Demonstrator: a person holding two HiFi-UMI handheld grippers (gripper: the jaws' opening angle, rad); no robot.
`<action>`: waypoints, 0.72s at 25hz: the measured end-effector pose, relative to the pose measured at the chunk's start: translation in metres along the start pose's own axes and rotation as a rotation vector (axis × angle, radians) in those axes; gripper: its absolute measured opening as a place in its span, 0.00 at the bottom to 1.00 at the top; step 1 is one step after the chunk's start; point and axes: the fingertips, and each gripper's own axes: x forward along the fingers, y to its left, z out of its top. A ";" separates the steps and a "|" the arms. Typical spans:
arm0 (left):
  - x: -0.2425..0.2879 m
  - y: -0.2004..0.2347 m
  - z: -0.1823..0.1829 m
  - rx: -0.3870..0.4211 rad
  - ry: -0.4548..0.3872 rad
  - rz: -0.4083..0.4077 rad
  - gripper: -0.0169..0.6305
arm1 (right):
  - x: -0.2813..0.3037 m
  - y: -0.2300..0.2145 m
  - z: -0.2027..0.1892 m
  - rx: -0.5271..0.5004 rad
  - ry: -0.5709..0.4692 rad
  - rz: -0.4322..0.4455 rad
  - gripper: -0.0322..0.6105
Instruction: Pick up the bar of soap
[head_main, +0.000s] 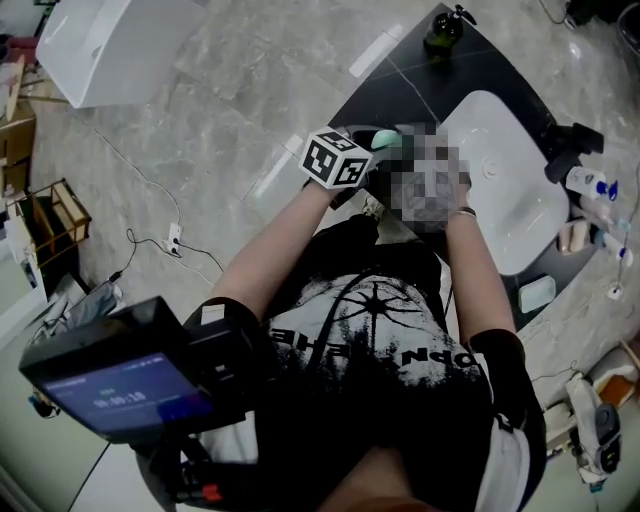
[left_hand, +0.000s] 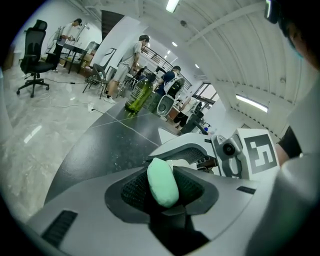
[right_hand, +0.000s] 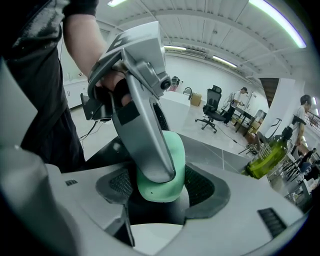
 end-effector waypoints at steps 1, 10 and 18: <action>0.000 0.000 0.000 0.003 0.004 0.005 0.24 | 0.000 0.000 0.000 0.007 -0.003 0.005 0.50; 0.003 0.002 -0.002 0.115 0.037 0.070 0.29 | 0.001 0.000 0.000 0.060 -0.015 0.024 0.50; -0.007 0.024 0.002 0.146 0.014 0.190 0.49 | 0.000 -0.001 -0.001 0.073 -0.018 0.014 0.50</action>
